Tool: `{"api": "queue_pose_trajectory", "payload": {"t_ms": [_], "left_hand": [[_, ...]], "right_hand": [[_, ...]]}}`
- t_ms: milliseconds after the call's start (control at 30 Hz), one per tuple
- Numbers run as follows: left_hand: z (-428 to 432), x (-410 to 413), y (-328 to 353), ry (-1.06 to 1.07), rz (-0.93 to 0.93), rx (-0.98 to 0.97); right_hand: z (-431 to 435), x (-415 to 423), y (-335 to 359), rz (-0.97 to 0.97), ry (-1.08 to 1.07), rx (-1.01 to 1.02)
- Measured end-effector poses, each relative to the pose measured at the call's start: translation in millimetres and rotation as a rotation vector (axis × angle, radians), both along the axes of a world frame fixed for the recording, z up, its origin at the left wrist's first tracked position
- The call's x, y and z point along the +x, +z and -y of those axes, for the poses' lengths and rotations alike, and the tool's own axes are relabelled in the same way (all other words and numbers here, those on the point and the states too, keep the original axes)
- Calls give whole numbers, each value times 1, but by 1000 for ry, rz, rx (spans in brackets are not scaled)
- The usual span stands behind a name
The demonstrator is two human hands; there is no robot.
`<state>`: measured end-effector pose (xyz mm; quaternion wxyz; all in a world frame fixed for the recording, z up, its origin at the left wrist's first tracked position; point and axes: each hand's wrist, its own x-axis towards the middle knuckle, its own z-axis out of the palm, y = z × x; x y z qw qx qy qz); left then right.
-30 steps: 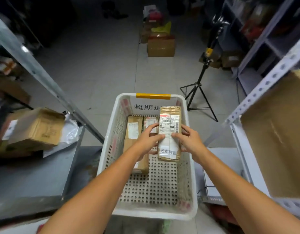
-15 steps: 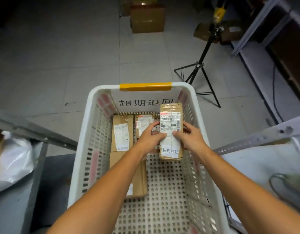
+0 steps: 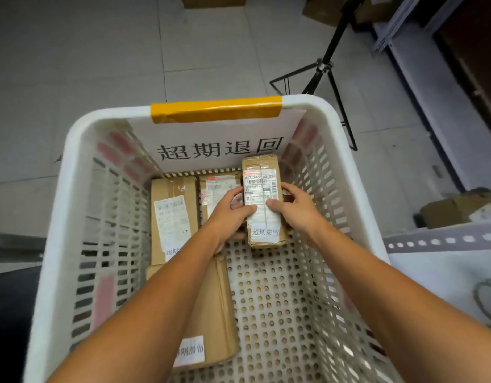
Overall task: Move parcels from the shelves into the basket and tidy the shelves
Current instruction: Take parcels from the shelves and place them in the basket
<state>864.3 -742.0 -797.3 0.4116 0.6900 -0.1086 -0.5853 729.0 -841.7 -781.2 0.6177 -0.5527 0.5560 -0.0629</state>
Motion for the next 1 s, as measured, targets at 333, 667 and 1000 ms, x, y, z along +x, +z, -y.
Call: {"api": "queue_pose_trajectory", "payload": {"t_ms": [333,667,1000], "left_hand": [[-3,9,0,-104,102,75],[-31,33,137,-554,593,174],[-53,36,329,-807,907,86]], "right_hand": [[8,3,1,-144,53,30],[-19,-7,138,-410,462,-164],[-51,-50,342,-490,384,-371]]}}
